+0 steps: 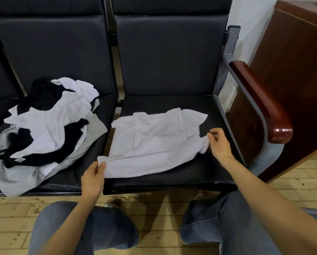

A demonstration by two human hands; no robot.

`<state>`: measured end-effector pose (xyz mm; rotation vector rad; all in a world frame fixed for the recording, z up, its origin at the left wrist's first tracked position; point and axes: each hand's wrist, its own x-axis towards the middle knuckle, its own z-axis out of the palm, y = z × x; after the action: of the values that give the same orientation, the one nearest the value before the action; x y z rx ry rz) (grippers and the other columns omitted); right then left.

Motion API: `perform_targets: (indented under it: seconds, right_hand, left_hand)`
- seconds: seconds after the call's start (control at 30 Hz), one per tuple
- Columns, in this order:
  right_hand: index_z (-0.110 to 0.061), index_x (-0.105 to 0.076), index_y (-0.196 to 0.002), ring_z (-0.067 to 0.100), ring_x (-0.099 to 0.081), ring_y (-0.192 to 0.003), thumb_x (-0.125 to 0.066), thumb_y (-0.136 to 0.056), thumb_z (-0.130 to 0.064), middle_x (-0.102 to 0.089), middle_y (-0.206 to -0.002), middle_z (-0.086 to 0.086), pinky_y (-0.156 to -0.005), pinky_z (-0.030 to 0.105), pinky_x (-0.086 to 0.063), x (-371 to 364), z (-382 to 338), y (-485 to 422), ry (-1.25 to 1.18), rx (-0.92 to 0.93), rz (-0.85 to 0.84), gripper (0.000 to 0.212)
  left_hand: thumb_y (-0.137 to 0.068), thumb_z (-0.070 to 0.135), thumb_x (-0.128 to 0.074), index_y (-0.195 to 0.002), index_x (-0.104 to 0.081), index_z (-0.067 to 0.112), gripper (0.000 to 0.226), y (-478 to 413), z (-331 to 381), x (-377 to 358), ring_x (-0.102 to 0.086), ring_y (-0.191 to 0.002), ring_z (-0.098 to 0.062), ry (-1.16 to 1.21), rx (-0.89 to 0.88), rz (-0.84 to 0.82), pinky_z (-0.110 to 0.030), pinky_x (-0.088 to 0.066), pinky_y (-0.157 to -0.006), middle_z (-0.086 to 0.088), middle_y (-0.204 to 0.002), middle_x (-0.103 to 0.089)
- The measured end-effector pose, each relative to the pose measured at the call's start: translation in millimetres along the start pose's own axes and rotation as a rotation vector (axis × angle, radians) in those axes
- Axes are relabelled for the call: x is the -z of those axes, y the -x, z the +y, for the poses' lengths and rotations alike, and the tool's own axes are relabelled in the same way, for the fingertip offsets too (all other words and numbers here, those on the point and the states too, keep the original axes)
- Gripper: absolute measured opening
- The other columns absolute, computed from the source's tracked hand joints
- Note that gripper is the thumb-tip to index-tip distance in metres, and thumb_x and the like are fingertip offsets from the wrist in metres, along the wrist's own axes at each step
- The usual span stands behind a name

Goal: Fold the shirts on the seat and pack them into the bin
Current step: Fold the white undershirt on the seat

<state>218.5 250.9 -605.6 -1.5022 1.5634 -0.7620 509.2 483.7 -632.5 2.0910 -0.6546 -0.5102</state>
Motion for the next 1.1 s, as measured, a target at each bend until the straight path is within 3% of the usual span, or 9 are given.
perform_targets:
  seconds: [0.07,0.17,0.23,0.37,0.5,0.67,0.8,0.93,1.1]
  right_hand:
    - [-0.006,-0.045,-0.129,0.031,-0.051,-0.115,-0.04,-0.101,-0.036,-0.05,-0.13,0.017,-0.088,0.034,-0.037,0,11,-3,0.034,-0.202,0.066,0.042]
    - [0.0,-0.048,-0.128,0.035,-0.047,-0.117,-0.035,-0.102,-0.03,-0.044,-0.135,0.021,-0.093,0.036,-0.036,3,29,8,0.09,-0.301,0.106,0.042]
    - [0.003,-0.051,-0.126,0.037,-0.04,-0.123,-0.034,-0.101,-0.026,-0.042,-0.137,0.022,-0.102,0.037,-0.033,5,32,17,0.224,-0.344,0.041,0.042]
    - [-0.008,-0.062,-0.12,0.035,-0.03,-0.13,-0.042,-0.098,-0.044,-0.047,-0.135,0.017,-0.109,0.044,-0.029,-2,29,31,0.391,-0.285,-0.158,0.047]
    - [-0.017,-0.063,-0.116,0.034,-0.035,-0.125,-0.058,-0.092,-0.042,-0.051,-0.129,0.013,-0.099,0.042,-0.038,-16,33,29,0.333,-0.266,-0.034,0.035]
    - [-0.013,-0.058,-0.105,0.019,-0.051,-0.102,-0.049,-0.098,-0.023,-0.057,-0.105,0.003,-0.086,0.032,-0.039,-26,24,31,-0.126,-0.166,0.081,0.016]
    - [-0.012,-0.053,-0.102,0.015,-0.053,-0.093,-0.045,-0.099,-0.017,-0.055,-0.096,0.001,-0.089,0.033,-0.043,-15,13,26,-0.288,-0.094,0.143,0.01]
    - [-0.01,-0.049,-0.105,0.018,-0.051,-0.087,-0.042,-0.1,-0.017,-0.055,-0.099,0.007,-0.077,0.032,-0.04,12,-11,8,-0.014,0.0,0.078,0.011]
    - [-0.009,-0.056,-0.1,0.024,-0.055,-0.094,-0.063,-0.091,-0.026,-0.056,-0.096,0.006,-0.074,0.031,-0.039,46,-48,-2,0.3,-0.012,-0.142,0.02]
  left_hand:
    - [-0.1,0.026,-0.043,-0.096,-0.057,-0.002,0.032,0,-1,-2,-0.05,-0.076,-0.02,0.005,0.009,-0.003,-0.032,-0.039,-0.064,-0.022,-0.091,-0.06]
    - [-0.1,0.026,-0.043,-0.097,-0.058,-0.001,0.031,-2,-3,-3,-0.052,-0.078,-0.022,0.001,0.011,0.002,-0.035,-0.04,-0.068,-0.02,-0.091,-0.061]
    - [-0.1,0.025,-0.044,-0.098,-0.058,-0.002,0.031,-3,-4,-4,-0.053,-0.08,-0.023,0.004,0.012,0.002,-0.036,-0.041,-0.071,-0.019,-0.091,-0.061]
    - [-0.099,0.025,-0.044,-0.095,-0.057,-0.003,0.031,-1,-3,-6,-0.053,-0.078,-0.024,-0.005,0.007,-0.008,-0.038,-0.04,-0.071,-0.02,-0.088,-0.06]
    - [-0.099,0.026,-0.043,-0.09,-0.055,-0.003,0.033,0,-3,-7,-0.051,-0.074,-0.023,-0.028,0.024,-0.019,-0.036,-0.038,-0.065,-0.02,-0.085,-0.058]
    - [-0.099,0.028,-0.045,-0.09,-0.055,-0.007,0.037,-1,-8,-3,-0.05,-0.073,-0.024,-0.042,0.044,-0.016,-0.034,-0.038,-0.062,-0.024,-0.086,-0.058]
    - [-0.099,0.027,-0.046,-0.092,-0.059,-0.001,0.031,0,-3,1,-0.051,-0.073,-0.021,-0.038,0.024,0.0,-0.033,-0.038,-0.064,-0.016,-0.084,-0.06]
    - [-0.097,0.028,-0.051,-0.095,-0.064,0.003,0.028,-5,1,11,-0.047,-0.064,-0.02,0.029,0.052,0.007,-0.031,-0.036,-0.055,-0.006,-0.069,-0.054]
    - [-0.099,0.023,-0.047,-0.11,-0.061,0.003,0.027,-23,37,30,-0.057,-0.1,-0.033,-0.039,-0.068,-0.052,-0.036,-0.04,-0.079,-0.014,-0.101,-0.062]
